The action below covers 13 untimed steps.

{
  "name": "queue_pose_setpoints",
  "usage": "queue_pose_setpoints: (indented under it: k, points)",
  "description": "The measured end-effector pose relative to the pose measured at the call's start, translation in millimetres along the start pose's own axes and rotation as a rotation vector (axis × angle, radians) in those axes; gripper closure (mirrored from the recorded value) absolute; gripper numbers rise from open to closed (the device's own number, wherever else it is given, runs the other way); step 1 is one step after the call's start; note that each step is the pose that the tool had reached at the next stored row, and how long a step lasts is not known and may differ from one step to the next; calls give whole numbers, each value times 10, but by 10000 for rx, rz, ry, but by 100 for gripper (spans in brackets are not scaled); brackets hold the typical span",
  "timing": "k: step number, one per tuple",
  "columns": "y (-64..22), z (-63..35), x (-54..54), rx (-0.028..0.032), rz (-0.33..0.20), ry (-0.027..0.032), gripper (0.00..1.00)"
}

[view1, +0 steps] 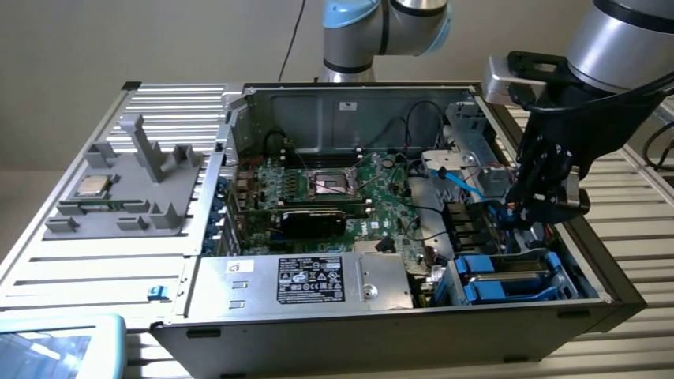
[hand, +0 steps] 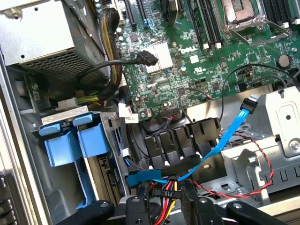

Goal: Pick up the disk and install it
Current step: 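Insert the first disk wire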

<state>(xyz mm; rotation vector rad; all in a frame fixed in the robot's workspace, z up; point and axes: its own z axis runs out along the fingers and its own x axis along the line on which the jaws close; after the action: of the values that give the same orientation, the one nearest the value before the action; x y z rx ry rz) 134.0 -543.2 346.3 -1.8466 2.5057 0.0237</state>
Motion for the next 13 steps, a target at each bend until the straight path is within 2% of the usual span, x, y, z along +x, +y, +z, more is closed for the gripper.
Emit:
queue_pose_setpoints:
  k: [3,4,5,9,10,13]
  points:
    - [37,1,-51,7,1,20,63]
    - [55,-2,-58,15,-1,45,63]
    - [70,-10,-58,30,-2,84,63]
    - [111,-26,-47,119,0,348,63]
    - [121,-30,-44,138,4,397,63]
    - [137,-35,-39,177,27,459,63]
